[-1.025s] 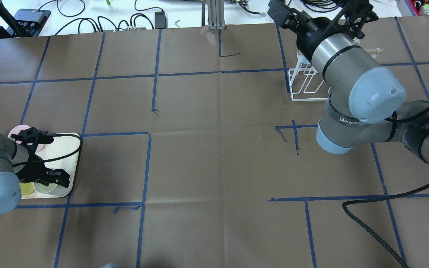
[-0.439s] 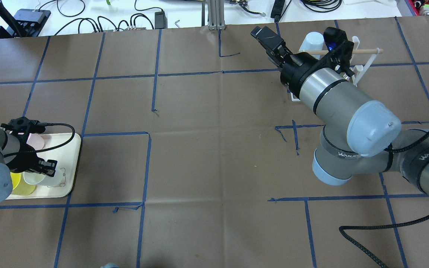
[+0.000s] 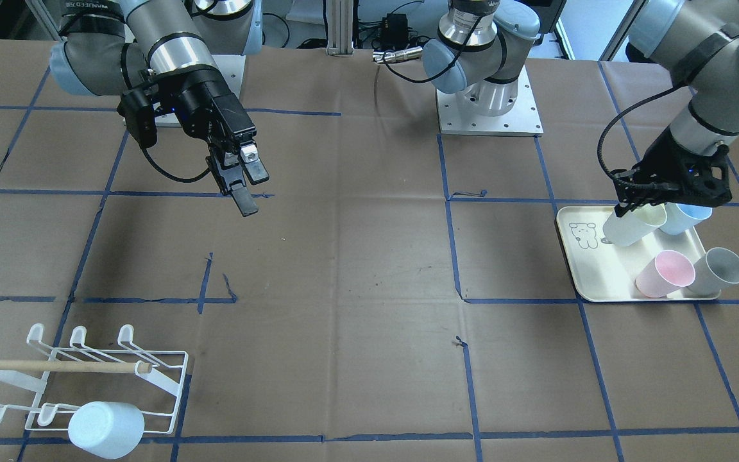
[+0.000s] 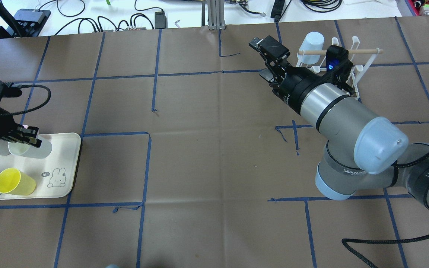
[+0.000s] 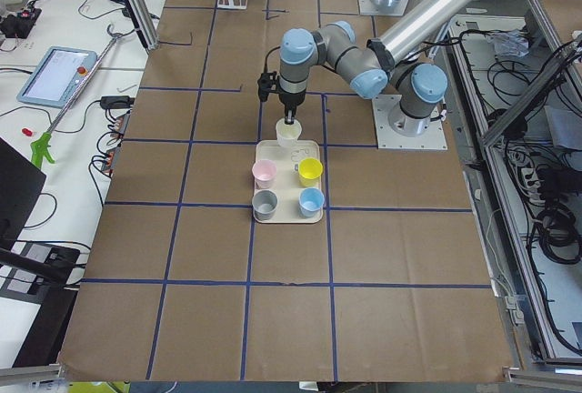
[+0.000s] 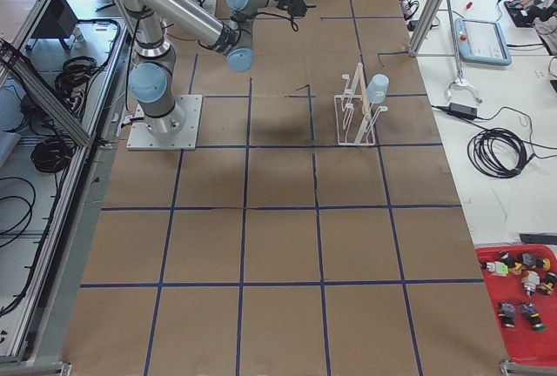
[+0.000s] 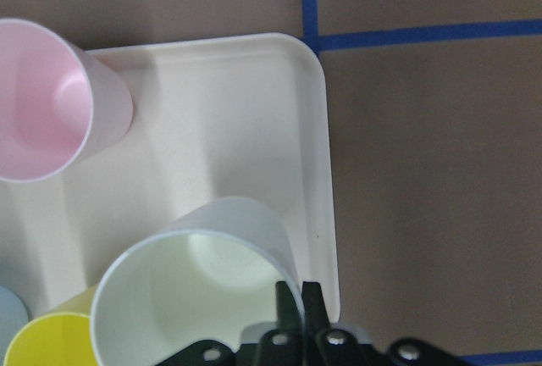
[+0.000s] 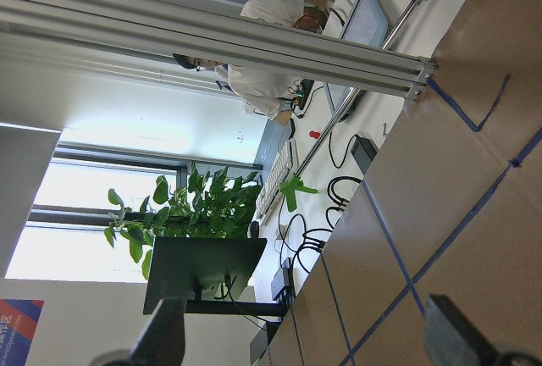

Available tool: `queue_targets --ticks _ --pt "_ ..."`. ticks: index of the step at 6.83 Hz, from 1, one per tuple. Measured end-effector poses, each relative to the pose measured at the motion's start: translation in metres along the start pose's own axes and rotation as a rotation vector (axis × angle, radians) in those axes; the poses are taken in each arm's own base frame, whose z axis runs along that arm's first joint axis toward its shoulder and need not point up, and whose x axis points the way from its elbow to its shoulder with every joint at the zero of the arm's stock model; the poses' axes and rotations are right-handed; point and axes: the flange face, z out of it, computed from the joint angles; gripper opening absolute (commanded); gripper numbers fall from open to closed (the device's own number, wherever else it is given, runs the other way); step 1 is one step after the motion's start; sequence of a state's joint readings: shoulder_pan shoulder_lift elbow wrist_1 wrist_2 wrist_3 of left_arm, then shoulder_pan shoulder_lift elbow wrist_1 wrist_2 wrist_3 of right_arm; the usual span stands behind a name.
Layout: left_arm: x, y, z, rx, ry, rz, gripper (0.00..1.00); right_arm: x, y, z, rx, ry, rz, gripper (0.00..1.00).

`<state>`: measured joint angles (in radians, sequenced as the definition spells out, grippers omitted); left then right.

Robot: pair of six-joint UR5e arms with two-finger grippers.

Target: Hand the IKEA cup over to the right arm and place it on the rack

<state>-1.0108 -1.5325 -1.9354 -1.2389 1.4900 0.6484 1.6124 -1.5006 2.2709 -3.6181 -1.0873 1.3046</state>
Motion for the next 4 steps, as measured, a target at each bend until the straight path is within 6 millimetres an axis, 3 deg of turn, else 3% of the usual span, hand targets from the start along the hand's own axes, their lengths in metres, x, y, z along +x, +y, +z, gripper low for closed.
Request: queue_targets --ticks 2,4 --pt "0.046 -0.057 -0.065 0.01 0.018 0.01 0.0 0.0 0.0 -0.003 0.015 -0.019 0.152 1.0" --pt "0.127 -0.103 -0.096 0.042 0.036 -0.023 0.0 -0.002 0.0 -0.005 0.029 -0.057 0.194 1.0"
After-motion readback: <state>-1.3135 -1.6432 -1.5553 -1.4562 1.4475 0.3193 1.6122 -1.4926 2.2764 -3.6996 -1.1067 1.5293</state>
